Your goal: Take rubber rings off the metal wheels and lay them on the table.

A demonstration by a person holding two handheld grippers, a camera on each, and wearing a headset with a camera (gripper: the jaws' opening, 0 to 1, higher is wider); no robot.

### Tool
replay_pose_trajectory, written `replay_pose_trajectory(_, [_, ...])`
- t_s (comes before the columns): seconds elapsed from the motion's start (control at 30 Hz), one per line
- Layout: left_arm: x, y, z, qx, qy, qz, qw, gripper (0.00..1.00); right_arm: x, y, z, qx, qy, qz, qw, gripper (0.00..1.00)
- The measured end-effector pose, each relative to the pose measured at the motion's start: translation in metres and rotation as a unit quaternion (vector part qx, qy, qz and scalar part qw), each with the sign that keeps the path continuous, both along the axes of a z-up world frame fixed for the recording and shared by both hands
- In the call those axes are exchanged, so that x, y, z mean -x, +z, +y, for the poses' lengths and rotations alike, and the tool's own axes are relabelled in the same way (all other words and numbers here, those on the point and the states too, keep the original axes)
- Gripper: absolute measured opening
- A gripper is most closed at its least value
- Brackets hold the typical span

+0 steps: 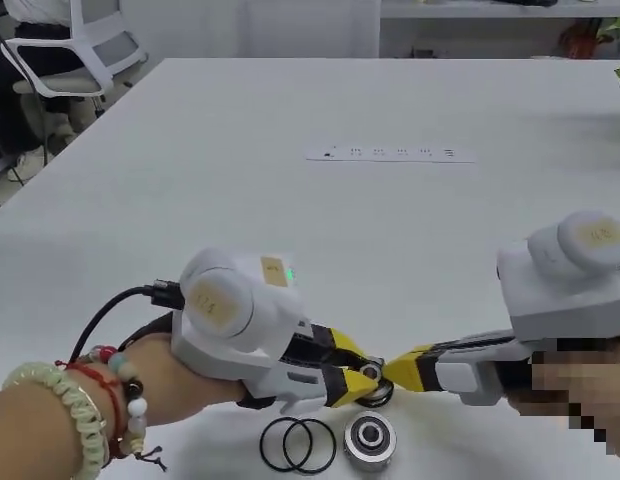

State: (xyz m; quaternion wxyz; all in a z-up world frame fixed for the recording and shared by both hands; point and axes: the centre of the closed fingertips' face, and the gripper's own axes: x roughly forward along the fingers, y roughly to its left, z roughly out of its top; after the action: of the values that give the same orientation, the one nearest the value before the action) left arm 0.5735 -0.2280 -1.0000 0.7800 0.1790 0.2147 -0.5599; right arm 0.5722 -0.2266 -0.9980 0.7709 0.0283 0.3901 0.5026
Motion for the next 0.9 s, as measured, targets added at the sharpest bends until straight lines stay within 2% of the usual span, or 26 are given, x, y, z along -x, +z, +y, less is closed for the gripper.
replay_pose_trajectory(0.13, [0.000, 0.000, 0.000, -0.001, 0.000, -0.001, 1.0000, 0.13, 0.000, 0.000, 0.000, -0.004, -0.002, 0.004, 1.0000, 0.00])
replay_pose_trajectory(0.27, [0.000, 0.000, 0.000, -0.001, 0.000, 0.000, 1.0000, 0.13, 0.001, 0.002, 0.003, -0.003, 0.008, -0.005, 0.9999, 0.00])
replay_pose_trajectory(0.3, [0.000, 0.000, 0.000, -0.001, 0.000, 0.000, 1.0000, 0.13, 0.004, 0.006, 0.007, -0.019, 0.014, -0.002, 0.9997, 0.00])
replay_pose_trajectory(0.33, [0.000, 0.000, 0.000, 0.000, 0.001, 0.000, 1.0000, 0.13, 0.007, 0.024, 0.020, -0.080, 0.018, 0.003, 0.9966, 0.00])
replay_pose_trajectory(0.37, [0.000, 0.000, 0.000, 0.001, 0.002, 0.000, 1.0000, 0.13, 0.005, 0.025, 0.019, -0.078, 0.010, 0.006, 0.9969, 0.00])
replay_pose_trajectory(0.4, [0.001, 0.000, 0.000, 0.002, 0.003, 0.000, 1.0000, 0.13, 0.000, 0.011, 0.012, -0.017, 0.025, -0.028, 0.9991, 0.00])
replay_pose_trajectory(0.43, [0.001, 0.000, 0.000, 0.002, 0.003, 0.000, 1.0000, 0.13, -0.001, 0.007, 0.011, -0.001, 0.032, -0.043, 0.9986, 0.00])
replay_pose_trajectory(0.47, [0.000, 0.000, 0.000, 0.004, 0.005, 0.002, 1.0000, 0.13, 0.002, 0.003, 0.010, 0.004, 0.031, -0.030, 0.9991, 0.00])
replay_pose_trajectory(0.57, [0.000, 0.000, 0.000, 0.004, 0.008, 0.003, 1.0000, 0.13, 0.003, 0.004, 0.009, -0.013, 0.017, -0.017, 0.9996, 0.00])
replay_pose_trajectory(0.63, [0.001, 0.000, 0.000, 0.004, 0.009, 0.003, 0.9999, 0.13, 0.004, 0.005, 0.008, -0.013, 0.016, -0.018, 0.9996, 0.00])
replay_pose_trajectory(0.8, [0.000, 0.001, -0.001, 0.006, 0.013, 0.019, 0.9997, 0.14, 0.003, 0.005, 0.006, -0.004, 0.013, -0.021, 0.9997, 0.00])
replay_pose_trajectory(0.9, [0.001, 0.001, -0.002, -0.013, 0.002, 0.007, 0.9999, 0.14, 0.003, 0.004, 0.005, 0.000, 0.015, -0.021, 0.9997, 0.00])
